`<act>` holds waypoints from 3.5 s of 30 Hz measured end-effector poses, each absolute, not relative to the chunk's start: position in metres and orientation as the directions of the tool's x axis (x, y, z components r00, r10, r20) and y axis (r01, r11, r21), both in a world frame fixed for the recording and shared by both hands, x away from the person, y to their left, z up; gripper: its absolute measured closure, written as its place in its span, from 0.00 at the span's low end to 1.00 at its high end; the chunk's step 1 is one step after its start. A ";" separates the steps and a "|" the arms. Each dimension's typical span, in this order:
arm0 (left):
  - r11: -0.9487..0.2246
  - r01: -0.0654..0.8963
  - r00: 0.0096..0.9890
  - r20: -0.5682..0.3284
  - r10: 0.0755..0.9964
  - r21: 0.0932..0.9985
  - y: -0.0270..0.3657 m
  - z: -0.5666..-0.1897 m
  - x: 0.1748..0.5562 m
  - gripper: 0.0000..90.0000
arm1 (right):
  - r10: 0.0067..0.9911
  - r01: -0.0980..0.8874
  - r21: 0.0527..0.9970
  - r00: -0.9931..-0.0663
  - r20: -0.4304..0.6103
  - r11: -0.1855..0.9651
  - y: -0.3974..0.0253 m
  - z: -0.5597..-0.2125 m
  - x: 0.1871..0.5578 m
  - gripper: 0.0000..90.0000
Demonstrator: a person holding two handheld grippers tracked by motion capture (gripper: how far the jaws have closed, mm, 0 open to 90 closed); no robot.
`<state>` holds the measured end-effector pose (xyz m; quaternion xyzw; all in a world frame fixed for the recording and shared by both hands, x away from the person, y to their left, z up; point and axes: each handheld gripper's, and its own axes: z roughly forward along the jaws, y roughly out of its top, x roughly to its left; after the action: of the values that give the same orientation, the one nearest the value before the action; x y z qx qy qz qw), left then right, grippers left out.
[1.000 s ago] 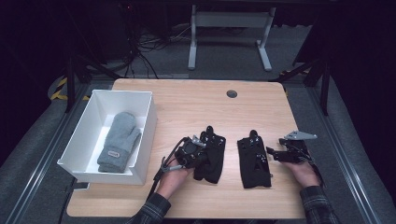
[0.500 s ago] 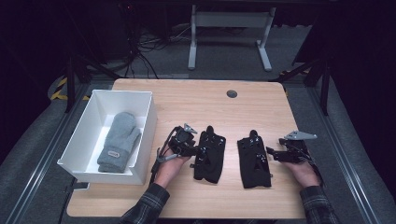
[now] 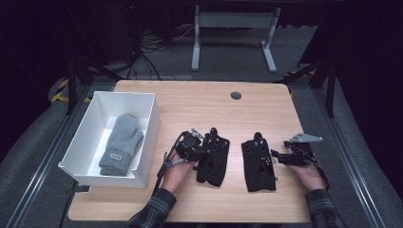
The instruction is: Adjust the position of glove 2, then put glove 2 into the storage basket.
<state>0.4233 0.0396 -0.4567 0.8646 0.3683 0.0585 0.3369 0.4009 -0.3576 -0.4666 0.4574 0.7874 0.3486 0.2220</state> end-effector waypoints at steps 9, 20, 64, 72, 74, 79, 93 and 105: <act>-0.473 0.632 0.718 -0.233 0.656 0.614 0.046 -0.455 0.428 0.97 | 0.835 0.546 0.744 -0.550 -0.028 0.385 -0.356 -0.458 0.396 0.58; -0.421 0.645 0.714 -0.307 0.629 0.638 0.061 -0.446 0.433 0.97 | 0.739 0.528 0.698 -0.674 -0.003 0.485 -0.338 -0.449 0.373 1.00; -0.409 0.563 0.785 -0.311 0.535 0.718 0.019 -0.401 0.431 0.97 | 0.566 0.442 0.706 -0.821 0.071 0.553 -0.272 -0.458 0.382 1.00; -0.447 0.544 0.809 -0.303 0.503 0.710 -0.002 -0.400 0.427 0.97 | 0.555 0.428 0.712 -0.829 0.064 0.557 -0.257 -0.459 0.387 1.00; -0.455 0.543 0.811 -0.302 0.501 0.706 -0.006 -0.402 0.426 0.97 | 0.551 0.424 0.714 -0.832 0.065 0.556 -0.253 -0.459 0.389 1.00; -0.490 0.541 0.817 -0.290 0.498 0.683 -0.014 -0.411 0.425 0.97 | 0.534 0.405 0.716 -0.844 0.053 0.568 -0.237 -0.460 0.393 1.00; -0.510 0.564 0.808 -0.307 0.502 0.650 -0.030 -0.436 0.423 0.97 | 0.528 0.387 0.728 -0.848 0.041 0.566 -0.221 -0.462 0.398 1.00; -0.523 0.527 0.831 -0.276 0.484 0.670 -0.026 -0.429 0.414 0.88 | 0.642 0.420 0.767 -0.767 0.015 0.485 -0.261 -0.446 0.398 0.68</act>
<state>0.4140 -0.0257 -0.4290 0.8722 0.2896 -0.0275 0.3932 0.3982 -0.2615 -0.4461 0.3123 0.8504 0.4002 0.1383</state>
